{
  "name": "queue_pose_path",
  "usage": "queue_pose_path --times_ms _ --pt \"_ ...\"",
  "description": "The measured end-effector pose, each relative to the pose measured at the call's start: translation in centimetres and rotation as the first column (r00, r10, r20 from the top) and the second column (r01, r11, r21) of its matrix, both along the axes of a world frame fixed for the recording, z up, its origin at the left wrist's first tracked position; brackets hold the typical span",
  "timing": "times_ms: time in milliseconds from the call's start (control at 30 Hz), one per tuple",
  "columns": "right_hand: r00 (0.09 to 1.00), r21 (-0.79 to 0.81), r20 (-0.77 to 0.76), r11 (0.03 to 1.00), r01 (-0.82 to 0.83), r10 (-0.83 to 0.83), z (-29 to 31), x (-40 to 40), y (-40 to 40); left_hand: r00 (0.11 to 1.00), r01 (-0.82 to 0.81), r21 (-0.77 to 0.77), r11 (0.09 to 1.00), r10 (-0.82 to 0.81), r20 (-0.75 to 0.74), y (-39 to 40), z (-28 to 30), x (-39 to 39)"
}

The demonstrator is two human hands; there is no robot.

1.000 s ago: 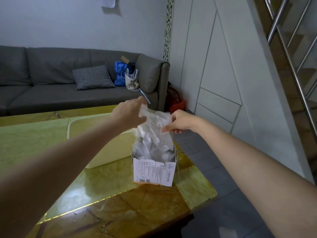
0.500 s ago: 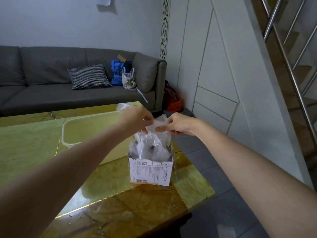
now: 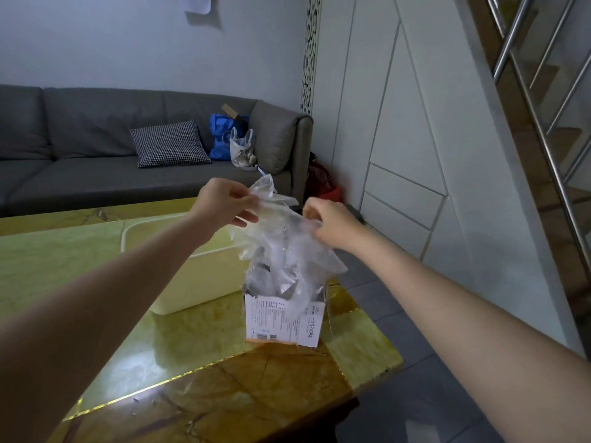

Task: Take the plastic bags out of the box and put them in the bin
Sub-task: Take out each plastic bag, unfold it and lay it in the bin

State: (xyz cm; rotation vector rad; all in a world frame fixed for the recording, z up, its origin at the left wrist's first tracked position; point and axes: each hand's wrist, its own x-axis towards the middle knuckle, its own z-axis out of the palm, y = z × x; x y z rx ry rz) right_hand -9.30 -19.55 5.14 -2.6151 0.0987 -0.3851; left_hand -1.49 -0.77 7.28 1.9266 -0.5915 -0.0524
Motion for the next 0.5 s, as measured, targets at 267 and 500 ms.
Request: queue_pose_path --times_ms 267,500 --pt "0.748 -0.231 -0.653 0.908 -0.349 0.122 -3.8 0.2 3.7 0.997 0.010 -0.030 0.999 -0.012 -0.072 0.3 1.1 -0.4" --pt "0.719 -0.144 -0.695 0.975 -0.170 0.023 0.7 0.5 2.1 0.996 0.012 0.001 1.000 -0.012 -0.089 0.4 1.4 -0.3"
